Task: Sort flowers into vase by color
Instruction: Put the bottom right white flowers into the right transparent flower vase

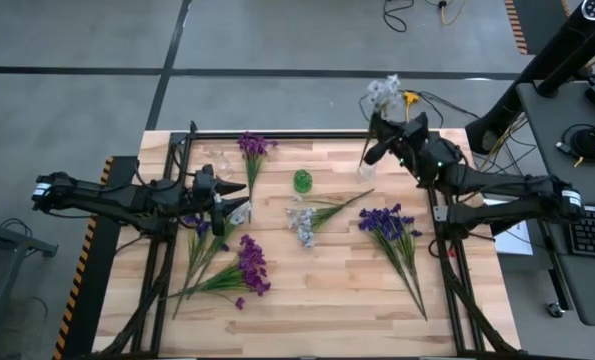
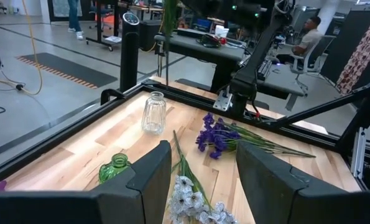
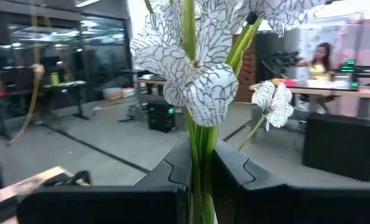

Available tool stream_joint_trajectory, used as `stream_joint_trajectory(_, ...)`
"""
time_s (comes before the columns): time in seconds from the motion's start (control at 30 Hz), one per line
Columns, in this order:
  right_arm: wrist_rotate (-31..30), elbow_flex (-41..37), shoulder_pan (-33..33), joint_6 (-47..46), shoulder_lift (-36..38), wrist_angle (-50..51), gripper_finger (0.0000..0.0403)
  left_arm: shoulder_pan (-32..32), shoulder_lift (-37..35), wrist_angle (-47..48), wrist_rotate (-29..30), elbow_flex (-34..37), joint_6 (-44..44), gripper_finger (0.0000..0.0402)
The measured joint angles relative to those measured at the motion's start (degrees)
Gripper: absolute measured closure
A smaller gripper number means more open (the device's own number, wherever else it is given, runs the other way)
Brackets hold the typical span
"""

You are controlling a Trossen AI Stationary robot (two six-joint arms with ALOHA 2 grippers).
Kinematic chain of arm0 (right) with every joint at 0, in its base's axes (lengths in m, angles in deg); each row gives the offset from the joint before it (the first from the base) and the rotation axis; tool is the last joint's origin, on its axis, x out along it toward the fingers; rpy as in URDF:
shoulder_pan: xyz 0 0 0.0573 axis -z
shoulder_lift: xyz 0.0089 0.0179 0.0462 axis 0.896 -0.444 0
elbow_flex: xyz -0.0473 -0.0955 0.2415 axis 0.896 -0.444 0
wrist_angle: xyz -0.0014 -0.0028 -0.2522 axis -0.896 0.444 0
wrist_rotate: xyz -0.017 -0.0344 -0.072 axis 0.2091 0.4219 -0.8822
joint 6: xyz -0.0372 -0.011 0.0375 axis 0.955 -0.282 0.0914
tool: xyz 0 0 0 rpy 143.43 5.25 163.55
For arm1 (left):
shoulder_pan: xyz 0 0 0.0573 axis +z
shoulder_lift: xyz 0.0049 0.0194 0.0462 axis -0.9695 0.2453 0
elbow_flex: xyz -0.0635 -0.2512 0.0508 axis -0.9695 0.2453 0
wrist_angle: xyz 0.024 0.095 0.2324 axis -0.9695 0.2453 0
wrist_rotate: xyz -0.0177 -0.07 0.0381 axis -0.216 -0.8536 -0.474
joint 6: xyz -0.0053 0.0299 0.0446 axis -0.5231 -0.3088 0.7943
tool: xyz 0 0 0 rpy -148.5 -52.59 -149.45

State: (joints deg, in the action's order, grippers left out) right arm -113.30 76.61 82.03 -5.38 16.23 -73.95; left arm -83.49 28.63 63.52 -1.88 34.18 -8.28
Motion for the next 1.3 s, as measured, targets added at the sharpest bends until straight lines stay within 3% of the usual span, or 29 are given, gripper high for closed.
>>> stream_joint_trajectory(0.53, -0.02, -10.44, 6.85, 2.88, 3.95, -9.03, 0.0374, 0.01, 0.33, 0.02, 0.0, 0.0, 0.0, 0.0237)
stream_joint_trajectory(1.3, -0.04, -10.72, 7.52, 1.96, 0.37, -8.95, 0.0374, 0.02, 0.33, 0.07, 1.4, 0.0, 0.44, 0.0237)
